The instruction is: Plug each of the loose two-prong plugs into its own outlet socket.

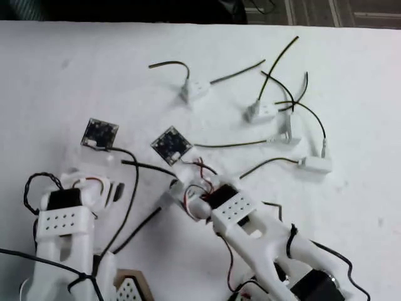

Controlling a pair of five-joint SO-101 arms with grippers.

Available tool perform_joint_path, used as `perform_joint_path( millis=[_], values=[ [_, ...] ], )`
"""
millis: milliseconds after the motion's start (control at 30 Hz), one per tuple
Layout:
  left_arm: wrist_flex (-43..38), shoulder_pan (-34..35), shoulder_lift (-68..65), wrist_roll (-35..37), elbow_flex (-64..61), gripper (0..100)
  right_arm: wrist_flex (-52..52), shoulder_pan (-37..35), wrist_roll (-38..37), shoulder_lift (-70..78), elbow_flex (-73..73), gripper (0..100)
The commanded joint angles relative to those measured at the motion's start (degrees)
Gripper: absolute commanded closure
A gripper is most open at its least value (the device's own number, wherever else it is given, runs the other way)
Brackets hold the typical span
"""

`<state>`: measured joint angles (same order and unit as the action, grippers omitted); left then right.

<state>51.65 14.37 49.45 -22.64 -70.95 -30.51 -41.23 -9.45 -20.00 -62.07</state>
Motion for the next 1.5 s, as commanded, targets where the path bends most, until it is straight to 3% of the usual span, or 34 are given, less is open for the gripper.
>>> perform_joint_path(
  millis=[0, 267, 633, 833, 1067, 1267, 1467],
  values=[
    [-0.8, 0.6, 1.3, -0.4, 0.3, 75, -4.5, -0.9, -0.7, 0.9, -0.3, 98.1],
    [-0.9, 0.6, 1.3, -0.5, 0.3, 75, -4.4, 0.4, -2.2, 2.3, 0.4, 98.1],
    [-0.9, 0.6, 1.3, -0.5, 0.3, 75, -3.9, 16.0, -2.1, -1.7, 9.9, 98.1],
    [-1.0, 0.6, 1.3, -0.5, 0.3, 75, 2.3, 22.0, -2.1, -1.7, 10.5, 97.7],
    [-1.0, 0.6, 1.3, -0.5, 0.3, 75, 6.7, 22.5, -2.1, -1.7, 10.5, 97.7],
    [-1.0, 0.6, 1.3, -0.5, 0.3, 75, 17.8, 22.5, -2.1, -1.6, 10.9, 97.7],
    [-1.0, 0.6, 1.2, -0.5, 0.3, 75, 20.8, 22.2, -2.1, 4.5, 18.6, 97.7]
  ],
)
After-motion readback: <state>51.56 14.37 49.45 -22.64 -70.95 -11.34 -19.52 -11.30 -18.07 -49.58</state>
